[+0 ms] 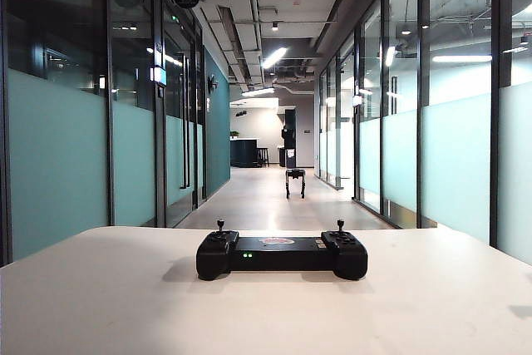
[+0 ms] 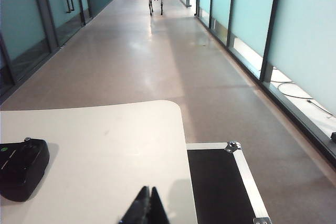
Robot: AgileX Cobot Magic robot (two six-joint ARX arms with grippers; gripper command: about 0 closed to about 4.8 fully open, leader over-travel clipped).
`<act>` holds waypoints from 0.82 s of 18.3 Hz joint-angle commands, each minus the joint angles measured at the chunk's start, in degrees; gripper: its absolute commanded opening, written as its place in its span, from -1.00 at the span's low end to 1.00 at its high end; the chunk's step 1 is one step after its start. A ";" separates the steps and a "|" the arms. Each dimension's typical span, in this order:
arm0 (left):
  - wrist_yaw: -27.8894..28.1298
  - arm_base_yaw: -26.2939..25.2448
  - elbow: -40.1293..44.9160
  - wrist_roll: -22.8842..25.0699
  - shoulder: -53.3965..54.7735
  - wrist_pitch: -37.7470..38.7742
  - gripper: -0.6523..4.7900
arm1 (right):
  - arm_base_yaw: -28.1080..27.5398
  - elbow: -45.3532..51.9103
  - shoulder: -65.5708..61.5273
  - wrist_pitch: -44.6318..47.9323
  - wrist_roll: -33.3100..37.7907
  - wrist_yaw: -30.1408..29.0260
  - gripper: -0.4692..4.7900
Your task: Push the left joystick on the remote control sitting on the white table forward to make the robot dog walk in a straight line until it approaches the door.
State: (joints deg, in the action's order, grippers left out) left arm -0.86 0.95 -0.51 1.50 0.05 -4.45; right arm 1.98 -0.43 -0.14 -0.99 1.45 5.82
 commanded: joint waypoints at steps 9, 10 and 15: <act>1.95 1.64 0.07 -0.02 0.02 2.91 -0.78 | 0.04 0.50 0.20 0.76 -0.04 0.04 -0.82; 1.95 1.64 0.07 -0.02 0.02 2.91 -0.78 | 0.04 0.50 0.20 0.74 -0.04 0.04 -0.82; 1.95 1.64 0.07 -0.02 0.02 3.10 -0.78 | 0.04 0.50 0.20 0.74 -0.04 0.04 -0.82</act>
State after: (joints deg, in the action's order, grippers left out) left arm 0.89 2.61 -0.30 1.50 0.05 -1.04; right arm 1.98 -0.43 -0.14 -0.97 1.45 5.82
